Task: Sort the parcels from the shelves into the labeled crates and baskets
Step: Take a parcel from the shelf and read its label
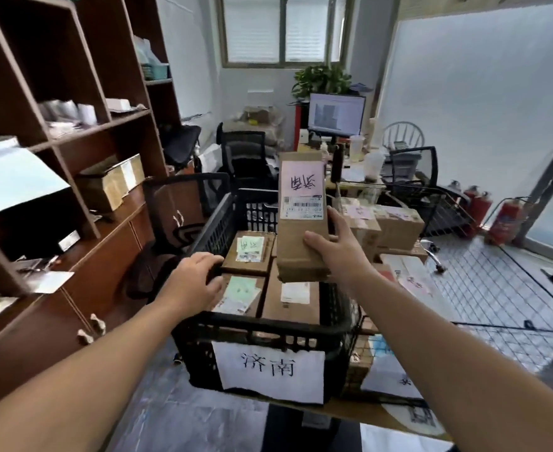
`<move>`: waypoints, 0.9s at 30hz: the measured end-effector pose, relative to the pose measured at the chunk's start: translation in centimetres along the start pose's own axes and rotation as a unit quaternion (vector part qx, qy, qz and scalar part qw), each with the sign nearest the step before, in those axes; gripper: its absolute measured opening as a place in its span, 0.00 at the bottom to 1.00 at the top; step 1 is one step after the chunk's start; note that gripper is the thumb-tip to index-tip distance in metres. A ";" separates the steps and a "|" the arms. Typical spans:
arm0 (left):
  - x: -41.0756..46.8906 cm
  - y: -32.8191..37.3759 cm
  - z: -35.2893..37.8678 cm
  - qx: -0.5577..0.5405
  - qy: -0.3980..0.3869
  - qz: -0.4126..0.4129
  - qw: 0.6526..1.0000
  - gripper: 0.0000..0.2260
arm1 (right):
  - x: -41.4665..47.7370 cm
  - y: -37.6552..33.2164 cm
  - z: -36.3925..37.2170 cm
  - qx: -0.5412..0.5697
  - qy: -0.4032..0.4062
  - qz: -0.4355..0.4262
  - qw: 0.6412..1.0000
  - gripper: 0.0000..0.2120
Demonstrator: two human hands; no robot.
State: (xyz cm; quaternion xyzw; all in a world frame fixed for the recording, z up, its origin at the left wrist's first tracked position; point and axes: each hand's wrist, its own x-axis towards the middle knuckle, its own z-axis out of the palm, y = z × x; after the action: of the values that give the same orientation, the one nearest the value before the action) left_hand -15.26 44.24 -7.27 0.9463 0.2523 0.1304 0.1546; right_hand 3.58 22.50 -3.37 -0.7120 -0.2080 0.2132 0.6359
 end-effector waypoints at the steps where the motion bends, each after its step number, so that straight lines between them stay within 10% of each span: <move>1: 1.0 -0.9 -0.1 0.005 0.001 -0.006 1.000 0.21 | 1.3 0.3 1.2 -0.005 -0.011 0.009 1.000 0.36; 11: 11.1 -6.8 0.5 0.126 -0.059 0.048 0.989 0.29 | 11.7 5.7 12.6 -0.036 -0.019 0.131 0.991 0.31; 27: 15.5 -7.4 2.4 -0.022 -0.039 0.026 0.999 0.27 | 18.1 11.7 18.5 -0.038 -0.032 0.186 0.981 0.36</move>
State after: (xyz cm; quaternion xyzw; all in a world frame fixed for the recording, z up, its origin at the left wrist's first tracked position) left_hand -4.68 57.85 -9.48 0.9532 0.2186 0.1028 0.1816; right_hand 8.28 46.62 -17.58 -0.7548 -0.0997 0.3423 0.5506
